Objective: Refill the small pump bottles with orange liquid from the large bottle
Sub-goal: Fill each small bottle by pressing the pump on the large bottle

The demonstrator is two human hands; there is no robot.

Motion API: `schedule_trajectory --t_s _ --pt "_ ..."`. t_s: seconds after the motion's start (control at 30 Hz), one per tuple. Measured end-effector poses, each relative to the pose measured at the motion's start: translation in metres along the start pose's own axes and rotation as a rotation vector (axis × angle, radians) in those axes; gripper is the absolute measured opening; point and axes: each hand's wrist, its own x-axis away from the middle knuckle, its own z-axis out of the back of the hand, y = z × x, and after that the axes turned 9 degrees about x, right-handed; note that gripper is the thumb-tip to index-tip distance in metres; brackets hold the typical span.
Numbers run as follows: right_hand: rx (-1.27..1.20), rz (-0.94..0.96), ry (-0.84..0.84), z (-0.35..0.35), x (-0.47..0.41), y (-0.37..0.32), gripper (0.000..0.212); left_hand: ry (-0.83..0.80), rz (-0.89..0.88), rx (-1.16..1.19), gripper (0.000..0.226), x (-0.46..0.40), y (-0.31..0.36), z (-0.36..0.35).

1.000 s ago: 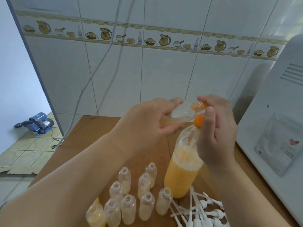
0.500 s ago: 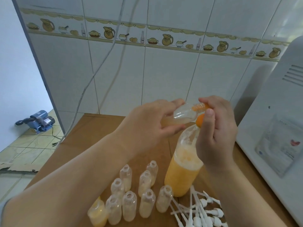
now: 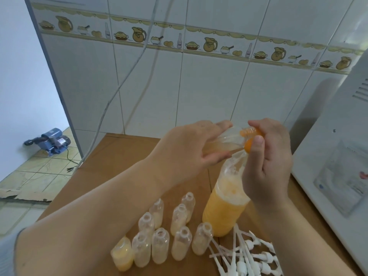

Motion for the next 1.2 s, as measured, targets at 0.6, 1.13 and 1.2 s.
schedule_trajectory --t_s 0.6,1.13,1.2 --pt "-0.034 0.042 -0.032 -0.001 -0.002 0.005 0.041 -0.014 0.023 -0.021 0.058 -0.002 0.001 0.000" --pt "-0.050 0.100 -0.002 0.001 -0.010 0.004 0.047 0.011 0.066 0.038 0.060 -0.003 -0.001 0.001" --pt "-0.073 0.096 0.038 0.003 -0.012 0.001 0.046 0.029 0.050 0.032 0.060 -0.004 0.000 0.005"
